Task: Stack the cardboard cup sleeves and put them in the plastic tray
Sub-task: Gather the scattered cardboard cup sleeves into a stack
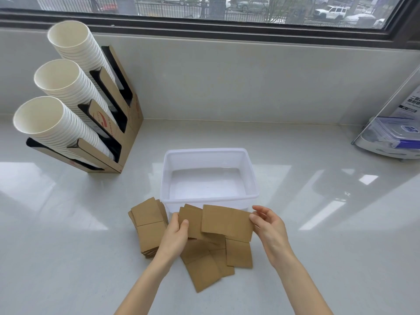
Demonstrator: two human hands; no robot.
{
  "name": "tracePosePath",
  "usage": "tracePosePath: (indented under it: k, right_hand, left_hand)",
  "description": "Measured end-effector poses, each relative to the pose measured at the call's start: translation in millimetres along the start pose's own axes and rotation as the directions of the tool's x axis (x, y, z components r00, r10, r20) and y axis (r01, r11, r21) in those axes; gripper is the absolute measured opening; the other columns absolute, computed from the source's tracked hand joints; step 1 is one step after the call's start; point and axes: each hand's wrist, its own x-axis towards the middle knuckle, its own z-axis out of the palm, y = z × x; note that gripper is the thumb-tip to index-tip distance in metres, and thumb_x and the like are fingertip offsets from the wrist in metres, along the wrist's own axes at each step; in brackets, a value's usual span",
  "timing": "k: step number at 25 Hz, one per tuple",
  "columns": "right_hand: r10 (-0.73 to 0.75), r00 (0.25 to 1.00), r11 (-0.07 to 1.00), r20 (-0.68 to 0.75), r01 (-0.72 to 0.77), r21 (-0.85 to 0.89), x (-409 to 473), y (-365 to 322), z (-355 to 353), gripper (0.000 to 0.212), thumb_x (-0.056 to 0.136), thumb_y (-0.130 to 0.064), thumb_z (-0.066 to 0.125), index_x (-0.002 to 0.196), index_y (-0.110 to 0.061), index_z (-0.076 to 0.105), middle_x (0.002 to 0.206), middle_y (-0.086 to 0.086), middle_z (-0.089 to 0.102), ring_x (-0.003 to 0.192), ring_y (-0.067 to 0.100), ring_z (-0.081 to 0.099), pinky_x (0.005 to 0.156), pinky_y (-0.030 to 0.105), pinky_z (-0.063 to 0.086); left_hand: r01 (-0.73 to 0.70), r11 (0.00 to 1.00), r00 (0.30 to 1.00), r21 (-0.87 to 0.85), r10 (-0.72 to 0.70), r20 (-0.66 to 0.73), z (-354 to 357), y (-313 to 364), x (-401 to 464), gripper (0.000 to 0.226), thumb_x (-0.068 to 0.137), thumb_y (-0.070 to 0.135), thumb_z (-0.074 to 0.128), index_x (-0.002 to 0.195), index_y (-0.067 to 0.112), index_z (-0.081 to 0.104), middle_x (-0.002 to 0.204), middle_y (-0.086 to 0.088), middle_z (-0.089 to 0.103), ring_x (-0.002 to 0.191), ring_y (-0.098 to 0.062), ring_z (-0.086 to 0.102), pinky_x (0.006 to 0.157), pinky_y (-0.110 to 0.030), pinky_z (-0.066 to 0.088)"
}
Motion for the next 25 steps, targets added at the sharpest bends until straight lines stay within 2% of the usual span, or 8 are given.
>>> tracePosePath:
  k: [5,9,13,14,16,17,19,25]
  right_hand:
    - [-0.042,0.999,0.98,-0.013,0.039,-0.194,-4.4,11.7,24.4,0.019,0.081,0.001,0.06,0.086,-0.017,0.064,0.076,-0.002,0.058,0.076,0.016,0.056,0.078,0.032,0.049]
    - [-0.048,0.999,0.951,0.021,0.052,-0.304,-6.4,14.1,33.2,0.022,0.081,-0.004,0.062,0.078,-0.025,0.062,0.075,-0.004,0.06,0.082,0.019,0.06,0.082,0.034,0.049]
    - [-0.11,0.992,0.907,-0.058,0.076,-0.413,-5.8,18.2,25.0,0.011,0.086,-0.015,0.056,0.094,-0.021,0.059,0.091,-0.001,0.061,0.095,0.02,0.058,0.078,0.026,0.041]
    - [-0.098,0.992,0.849,-0.074,0.044,-0.526,-4.8,20.9,21.0,0.018,0.087,-0.021,0.055,0.105,-0.018,0.056,0.103,0.003,0.058,0.102,0.022,0.055,0.08,0.026,0.04]
    - [-0.004,0.997,0.587,-0.077,-0.06,-0.807,-4.9,29.9,16.2,0.052,0.084,-0.04,0.057,0.125,-0.013,0.043,0.125,0.01,0.044,0.118,0.026,0.044,0.092,0.033,0.038]
    - [0.026,0.995,0.439,-0.096,-0.097,-0.893,-6.4,35.0,16.5,0.065,0.08,-0.049,0.057,0.129,-0.011,0.037,0.128,0.011,0.038,0.122,0.028,0.038,0.096,0.036,0.036]
    - [0.016,0.992,0.265,-0.126,-0.126,-0.956,-9.9,43.3,20.6,0.076,0.074,-0.059,0.059,0.125,-0.008,0.037,0.128,0.012,0.036,0.122,0.029,0.034,0.099,0.037,0.035]
    - [-0.026,0.986,0.213,-0.166,-0.156,-0.964,-7.4,47.4,25.8,0.074,0.068,-0.051,0.07,0.116,-0.006,0.036,0.122,0.01,0.039,0.116,0.027,0.041,0.092,0.034,0.04]
  left_hand:
    - [0.072,0.961,0.997,-0.268,-0.058,0.061,8.7,2.8,-6.0,0.022,0.096,0.021,0.03,0.093,0.024,0.051,0.1,0.002,0.059,0.09,-0.011,0.06,0.057,-0.021,0.057]
    - [0.018,0.974,0.999,-0.224,-0.008,0.048,9.9,-1.0,-6.8,0.013,0.094,0.026,0.037,0.099,0.026,0.049,0.104,0.006,0.059,0.093,-0.005,0.059,0.059,-0.017,0.056]
    - [-0.013,0.983,1.0,-0.182,0.013,0.002,4.7,-4.5,-6.2,0.016,0.094,0.02,0.038,0.109,0.023,0.046,0.1,0.01,0.057,0.091,-0.004,0.057,0.059,-0.016,0.053]
    - [-0.013,0.983,1.0,-0.183,0.01,-0.016,2.7,-3.9,-6.4,0.016,0.094,0.02,0.038,0.108,0.023,0.046,0.099,0.01,0.057,0.092,-0.006,0.057,0.055,-0.014,0.052]
    - [-0.008,0.982,0.998,-0.19,-0.003,-0.056,-0.6,-2.2,-6.5,0.015,0.094,0.021,0.038,0.107,0.021,0.046,0.099,0.007,0.058,0.094,-0.016,0.06,0.045,-0.013,0.051]
    - [-0.004,0.983,0.997,-0.182,-0.009,-0.071,-1.3,-0.9,-6.6,0.016,0.094,0.022,0.038,0.107,0.019,0.046,0.1,0.006,0.058,0.095,-0.021,0.061,0.047,-0.02,0.053]
    - [0.005,0.989,0.997,-0.15,-0.017,-0.081,-1.9,1.2,-6.8,0.018,0.095,0.024,0.037,0.109,0.019,0.046,0.103,0.005,0.058,0.097,-0.024,0.062,0.071,-0.034,0.048]
    - [0.008,0.992,0.995,-0.128,-0.021,-0.094,-5.5,-0.7,-6.2,0.019,0.095,0.025,0.035,0.111,0.021,0.044,0.102,0.006,0.058,0.097,-0.022,0.062,0.077,-0.034,0.044]
